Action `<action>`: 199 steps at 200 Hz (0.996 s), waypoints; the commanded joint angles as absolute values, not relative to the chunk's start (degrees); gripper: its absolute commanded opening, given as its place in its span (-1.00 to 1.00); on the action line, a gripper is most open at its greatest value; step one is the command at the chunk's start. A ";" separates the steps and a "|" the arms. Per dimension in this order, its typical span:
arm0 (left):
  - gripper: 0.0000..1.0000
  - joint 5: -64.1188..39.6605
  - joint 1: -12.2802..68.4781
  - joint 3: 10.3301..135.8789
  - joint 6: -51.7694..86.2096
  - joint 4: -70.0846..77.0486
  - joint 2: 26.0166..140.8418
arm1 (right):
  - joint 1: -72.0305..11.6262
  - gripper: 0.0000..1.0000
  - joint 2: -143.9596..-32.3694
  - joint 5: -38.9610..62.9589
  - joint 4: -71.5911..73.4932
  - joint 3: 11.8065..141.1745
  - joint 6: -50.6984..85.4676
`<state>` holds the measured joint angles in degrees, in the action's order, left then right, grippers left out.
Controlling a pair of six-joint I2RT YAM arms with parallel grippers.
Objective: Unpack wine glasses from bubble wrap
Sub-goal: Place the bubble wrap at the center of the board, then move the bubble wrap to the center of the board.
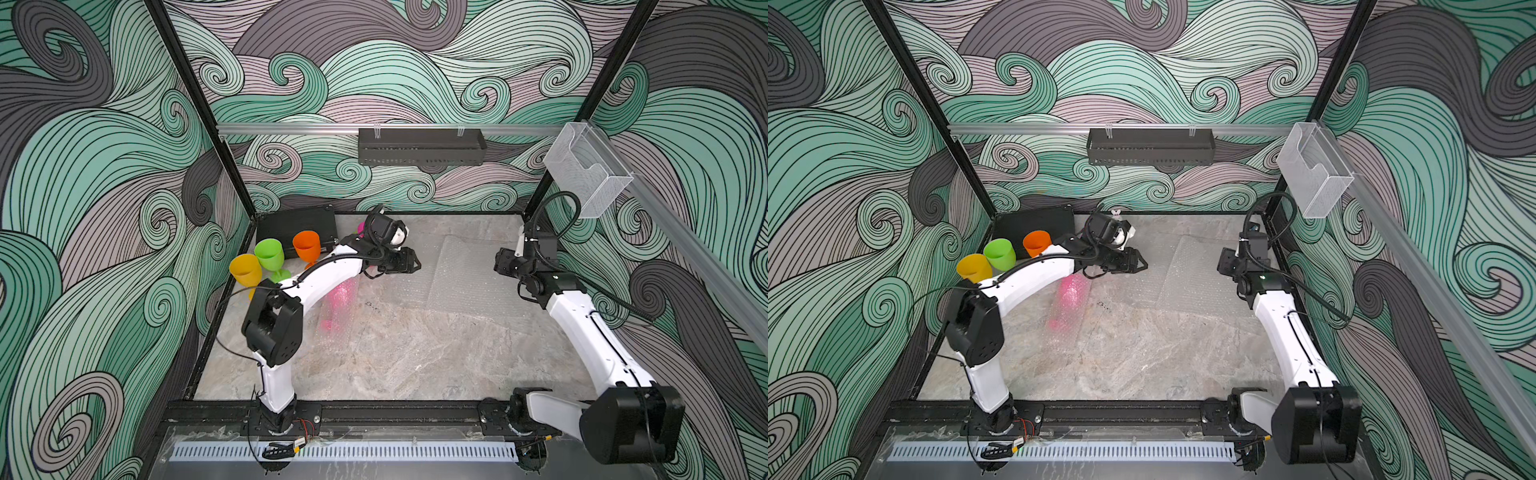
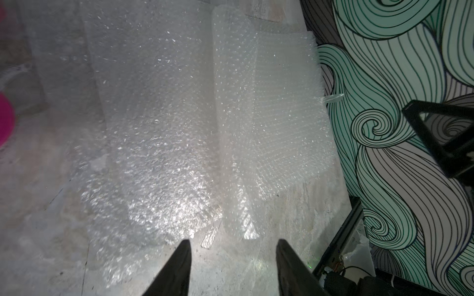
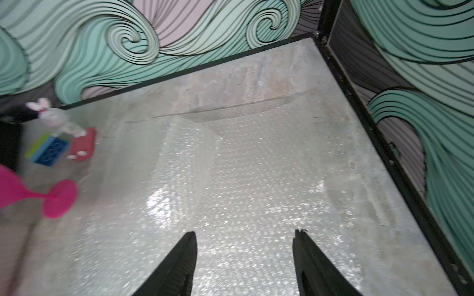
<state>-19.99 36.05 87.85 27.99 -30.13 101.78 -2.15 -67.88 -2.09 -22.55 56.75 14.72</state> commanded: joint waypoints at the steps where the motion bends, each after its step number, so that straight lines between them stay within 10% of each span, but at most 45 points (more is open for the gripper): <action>1: 0.13 -14.23 35.62 83.89 25.41 -38.67 96.13 | -3.34 0.27 -67.10 9.27 -23.47 54.30 19.97; 123: 0.21 2.27 17.38 60.84 25.40 -56.98 71.06 | -19.97 0.32 -69.25 12.54 -17.82 49.05 24.04; 199: 0.19 -12.43 13.36 54.62 25.11 -48.44 79.26 | -21.35 0.31 -72.11 13.62 -16.17 49.45 24.04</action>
<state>-5.52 13.87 55.86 25.89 -52.18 77.65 -20.73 -71.44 12.67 -17.47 49.25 23.49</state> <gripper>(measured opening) 0.600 0.659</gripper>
